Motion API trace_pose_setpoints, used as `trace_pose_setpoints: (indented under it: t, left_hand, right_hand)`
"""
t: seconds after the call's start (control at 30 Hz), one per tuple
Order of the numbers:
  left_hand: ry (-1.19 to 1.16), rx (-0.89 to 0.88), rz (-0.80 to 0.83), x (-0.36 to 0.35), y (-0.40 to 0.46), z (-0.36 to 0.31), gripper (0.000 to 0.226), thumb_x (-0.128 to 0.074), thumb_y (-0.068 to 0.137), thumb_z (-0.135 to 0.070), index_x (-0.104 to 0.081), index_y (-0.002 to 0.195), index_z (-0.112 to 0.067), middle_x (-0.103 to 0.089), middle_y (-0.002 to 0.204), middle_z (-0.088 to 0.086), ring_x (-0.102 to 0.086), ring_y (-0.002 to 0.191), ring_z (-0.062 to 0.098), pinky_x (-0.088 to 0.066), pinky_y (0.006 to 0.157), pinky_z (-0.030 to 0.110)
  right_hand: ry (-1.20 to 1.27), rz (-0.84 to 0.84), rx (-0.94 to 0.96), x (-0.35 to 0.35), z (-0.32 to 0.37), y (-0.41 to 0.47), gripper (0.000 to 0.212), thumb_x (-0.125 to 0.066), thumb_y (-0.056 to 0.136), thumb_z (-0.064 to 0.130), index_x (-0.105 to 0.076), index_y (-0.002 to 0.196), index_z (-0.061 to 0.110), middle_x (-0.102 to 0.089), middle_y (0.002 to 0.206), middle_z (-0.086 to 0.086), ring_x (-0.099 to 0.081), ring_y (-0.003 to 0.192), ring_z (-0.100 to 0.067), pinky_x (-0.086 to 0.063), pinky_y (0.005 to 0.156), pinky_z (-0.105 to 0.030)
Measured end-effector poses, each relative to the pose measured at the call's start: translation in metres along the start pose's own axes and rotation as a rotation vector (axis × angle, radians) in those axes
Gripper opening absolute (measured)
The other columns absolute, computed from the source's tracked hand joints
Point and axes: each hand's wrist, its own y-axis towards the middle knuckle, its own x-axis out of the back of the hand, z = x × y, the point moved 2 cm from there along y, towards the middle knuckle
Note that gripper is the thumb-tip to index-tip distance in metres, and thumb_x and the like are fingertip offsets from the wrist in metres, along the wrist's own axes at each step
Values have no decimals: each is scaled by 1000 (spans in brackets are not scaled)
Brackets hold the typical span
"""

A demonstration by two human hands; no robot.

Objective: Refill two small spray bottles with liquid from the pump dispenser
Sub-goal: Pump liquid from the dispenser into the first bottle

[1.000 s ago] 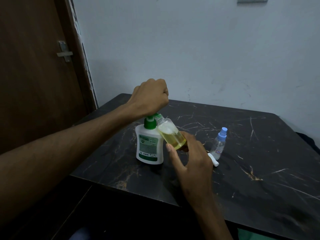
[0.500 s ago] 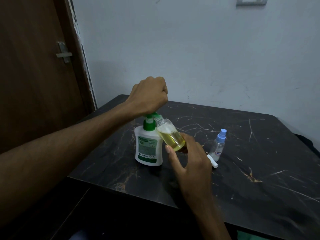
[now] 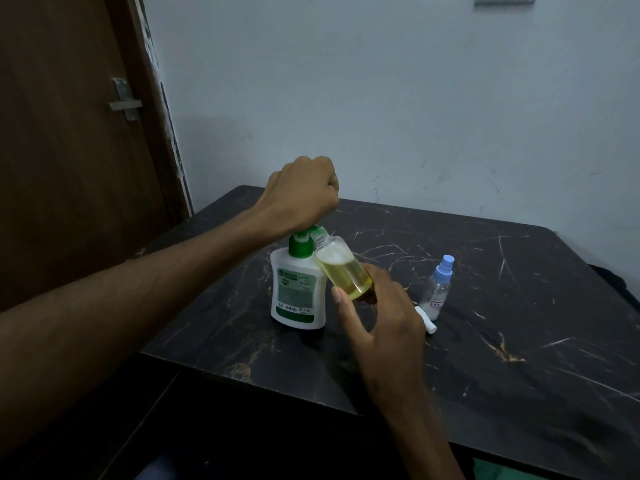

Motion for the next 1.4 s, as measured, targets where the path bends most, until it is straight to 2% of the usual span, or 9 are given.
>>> trace_pose_setpoints:
  t: [0.27,0.4,0.5,0.67,0.8,0.93,1.07,1.33,1.4]
  left_hand:
    - [25,-42,-21,9,0,-4,38,-51,74,0,-34,46,-19,-57,74,-2,-31,44,10,-28,51,26]
    - [28,11,6,-2,1,3,31,-49,76,-3,-46,47,-15,-47,50,-10,-48,49,13,-45,57,31]
    - [32,2,5,2,1,3,34,-50,75,-2,-42,46,-17,-37,46,-13,-42,47,11,-39,57,29]
    - [-2,6,-10,4,2,-1,32,-49,71,1,-40,45,-14,-58,62,-8,-35,43,10,-31,51,25]
    - [7,19,-2,0,-1,2,26,-48,70,0,-43,46,-11,-38,40,-4,-36,43,12,-36,53,26]
    - [23,-20,-3,7,2,-1,31,-50,72,0,-39,46,-14,-57,60,-5,-34,42,10,-29,51,24]
    - [-4,-26,-18,4,2,-4,37,-50,75,2,-36,46,-18,-57,76,-7,-32,43,10,-27,49,24]
    - [-2,-17,-17,9,-1,-3,41,-51,76,1,-34,46,-20,-58,76,-1,-32,43,11,-26,49,25]
    - [-6,-6,-37,6,-1,-2,39,-51,75,2,-36,45,-18,-58,76,0,-43,45,16,-27,49,25]
  right_hand:
    - [3,8,3,-1,-1,0,44,-55,99,56,-60,131,26,-64,110,14,-60,97,-1,-53,82,-22]
    - [-9,11,-6,-1,0,1,45,-54,99,58,-59,131,27,-62,108,16,-59,96,0,-49,82,-16]
    - [-16,9,11,0,2,0,42,-54,99,57,-59,130,28,-60,106,19,-58,95,1,-45,82,-12]
    - [-16,-1,11,0,1,1,43,-55,99,56,-60,130,27,-61,107,18,-57,95,2,-44,82,-9]
    - [-11,2,10,0,1,1,40,-55,99,56,-59,129,29,-63,106,16,-59,95,1,-45,82,-11]
    - [-9,16,1,0,1,0,44,-54,99,58,-59,131,28,-62,108,17,-59,97,1,-46,83,-12]
    - [-10,19,-16,0,0,0,42,-56,99,57,-60,129,27,-63,108,15,-59,97,1,-47,82,-14]
    - [-17,27,-9,1,1,0,38,-58,100,54,-60,128,28,-65,106,13,-59,96,-1,-49,82,-18]
    - [-21,26,-6,0,0,0,39,-56,100,55,-59,128,28,-65,106,12,-59,96,0,-50,82,-19]
